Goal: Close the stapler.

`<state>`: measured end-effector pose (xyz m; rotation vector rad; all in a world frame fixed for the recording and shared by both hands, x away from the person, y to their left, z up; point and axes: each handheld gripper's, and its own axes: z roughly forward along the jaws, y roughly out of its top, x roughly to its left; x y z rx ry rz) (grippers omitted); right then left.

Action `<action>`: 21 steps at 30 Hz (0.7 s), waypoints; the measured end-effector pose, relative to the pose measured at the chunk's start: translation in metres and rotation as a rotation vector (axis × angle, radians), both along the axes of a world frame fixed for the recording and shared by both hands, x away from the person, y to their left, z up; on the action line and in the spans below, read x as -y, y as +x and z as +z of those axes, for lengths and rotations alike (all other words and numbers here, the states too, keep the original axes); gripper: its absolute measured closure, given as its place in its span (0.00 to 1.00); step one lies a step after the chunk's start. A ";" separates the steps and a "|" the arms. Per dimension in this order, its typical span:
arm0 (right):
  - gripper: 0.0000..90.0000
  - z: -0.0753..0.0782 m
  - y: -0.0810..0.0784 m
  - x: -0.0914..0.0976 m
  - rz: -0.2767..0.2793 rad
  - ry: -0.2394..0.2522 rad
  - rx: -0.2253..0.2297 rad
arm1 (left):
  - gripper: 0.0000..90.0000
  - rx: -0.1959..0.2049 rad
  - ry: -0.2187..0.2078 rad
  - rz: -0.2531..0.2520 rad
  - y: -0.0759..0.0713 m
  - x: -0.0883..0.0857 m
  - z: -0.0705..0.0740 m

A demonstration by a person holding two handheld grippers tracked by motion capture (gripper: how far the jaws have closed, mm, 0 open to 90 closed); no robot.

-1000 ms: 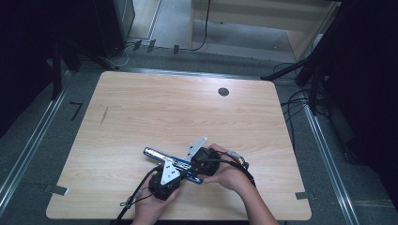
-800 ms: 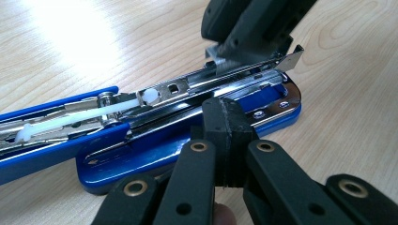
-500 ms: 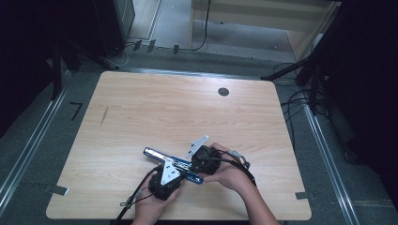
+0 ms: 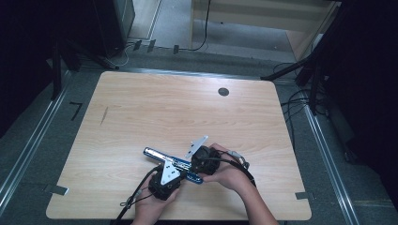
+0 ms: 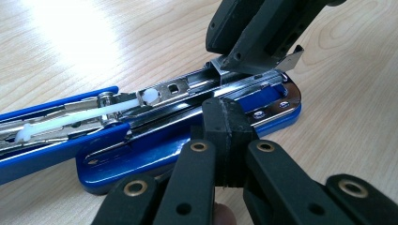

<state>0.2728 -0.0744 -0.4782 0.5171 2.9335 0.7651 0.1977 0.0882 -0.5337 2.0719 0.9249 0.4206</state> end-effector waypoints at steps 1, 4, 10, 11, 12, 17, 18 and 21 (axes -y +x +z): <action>0.89 0.000 0.000 0.000 -0.005 0.005 -0.005 | 1.00 0.000 0.001 0.000 0.000 0.000 0.000; 0.89 -0.002 0.000 0.002 -0.024 0.023 -0.011 | 1.00 -0.001 0.000 -0.002 0.000 0.000 0.000; 0.89 -0.001 0.000 0.002 -0.017 0.021 -0.008 | 1.00 -0.002 -0.002 -0.002 0.000 0.000 0.000; 0.89 -0.001 0.000 0.002 -0.014 0.018 -0.005 | 1.00 -0.001 -0.002 -0.002 0.000 0.000 0.000; 0.89 -0.001 0.000 0.002 -0.012 0.019 -0.004 | 1.00 -0.001 -0.002 -0.001 0.000 0.000 0.000; 0.89 0.003 -0.001 0.003 -0.006 0.017 -0.001 | 1.00 -0.001 -0.003 -0.001 0.000 0.000 0.000; 0.89 0.003 -0.001 0.003 -0.004 0.020 0.003 | 1.00 -0.001 -0.003 -0.001 0.000 0.000 0.000; 0.89 0.004 -0.001 0.002 0.002 0.011 0.003 | 1.00 -0.001 -0.002 -0.001 0.000 0.000 0.000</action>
